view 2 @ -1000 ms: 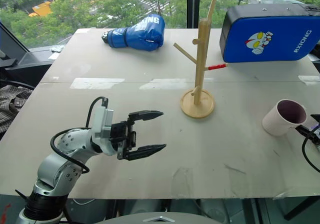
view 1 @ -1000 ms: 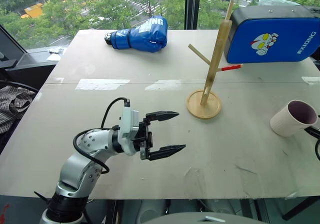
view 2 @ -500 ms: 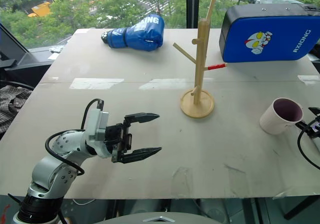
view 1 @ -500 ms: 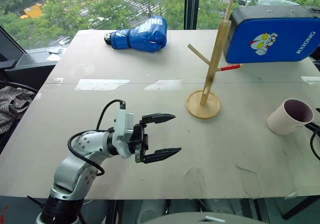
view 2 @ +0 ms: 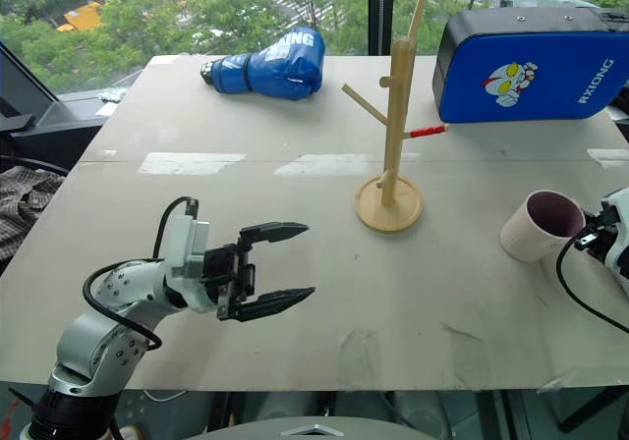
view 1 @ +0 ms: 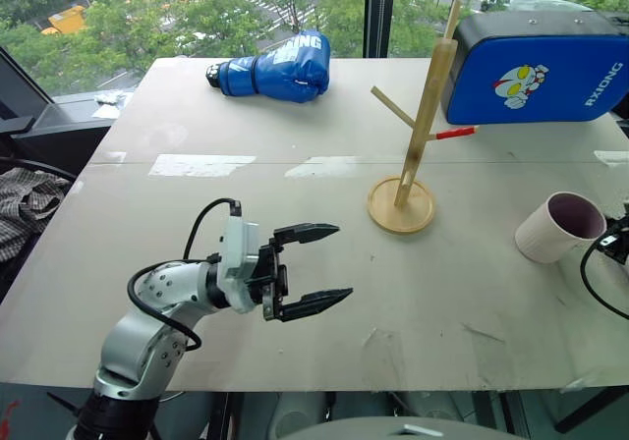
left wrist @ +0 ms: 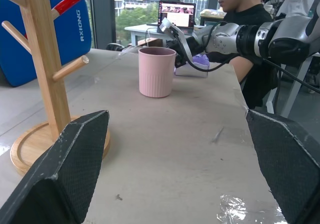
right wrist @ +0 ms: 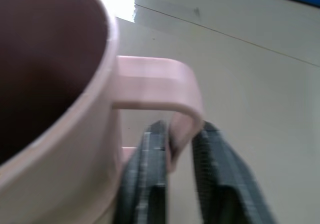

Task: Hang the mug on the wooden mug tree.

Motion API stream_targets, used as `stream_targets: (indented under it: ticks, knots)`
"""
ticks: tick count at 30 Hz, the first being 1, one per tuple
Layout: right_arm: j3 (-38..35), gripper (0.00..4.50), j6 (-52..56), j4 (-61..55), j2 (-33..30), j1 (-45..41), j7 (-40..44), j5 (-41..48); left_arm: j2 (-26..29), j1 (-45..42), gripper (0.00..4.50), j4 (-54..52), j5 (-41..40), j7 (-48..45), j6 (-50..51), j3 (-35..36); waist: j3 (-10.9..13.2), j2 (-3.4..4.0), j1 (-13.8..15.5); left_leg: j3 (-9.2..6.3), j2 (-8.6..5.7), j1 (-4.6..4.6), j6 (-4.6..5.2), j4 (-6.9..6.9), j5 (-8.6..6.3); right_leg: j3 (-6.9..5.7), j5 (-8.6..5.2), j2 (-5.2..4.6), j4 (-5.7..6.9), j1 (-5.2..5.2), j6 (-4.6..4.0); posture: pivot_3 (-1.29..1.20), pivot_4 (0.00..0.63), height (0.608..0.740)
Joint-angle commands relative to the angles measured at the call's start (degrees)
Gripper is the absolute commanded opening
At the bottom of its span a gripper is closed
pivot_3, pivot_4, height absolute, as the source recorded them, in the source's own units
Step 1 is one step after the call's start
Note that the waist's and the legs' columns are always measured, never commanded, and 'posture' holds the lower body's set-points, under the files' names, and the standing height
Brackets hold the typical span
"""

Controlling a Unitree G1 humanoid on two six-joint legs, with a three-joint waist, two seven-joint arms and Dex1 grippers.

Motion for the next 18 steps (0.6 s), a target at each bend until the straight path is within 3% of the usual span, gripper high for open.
stream_targets:
  ticks: [1, 18]
  knots:
    - [-1.26, 0.11, 0.35, -2.37, -0.29, 0.38, 0.61, 1.37, 0.51, 0.31, 4.50, -2.38, -0.83, 0.39, -0.46, 1.45, 0.00, -0.01, -0.01, -0.01, 0.00, 0.00, 0.00, 0.00, 0.00, -0.01, 0.00, 0.00, 0.00, 0.00, 0.00, 0.00, 0.150, 0.740]
    - [-6.92, 0.11, 12.11, -32.04, -0.78, 8.20, -3.45, 11.35, -1.15, -2.70, 4.50, 0.42, -0.43, 0.70, -0.43, -0.69, 0.00, 0.00, 0.07, -0.07, 0.00, -0.02, 0.07, 0.00, -0.04, -0.06, 0.00, -0.01, 0.02, 0.00, 0.00, 0.00, 0.150, 0.740]
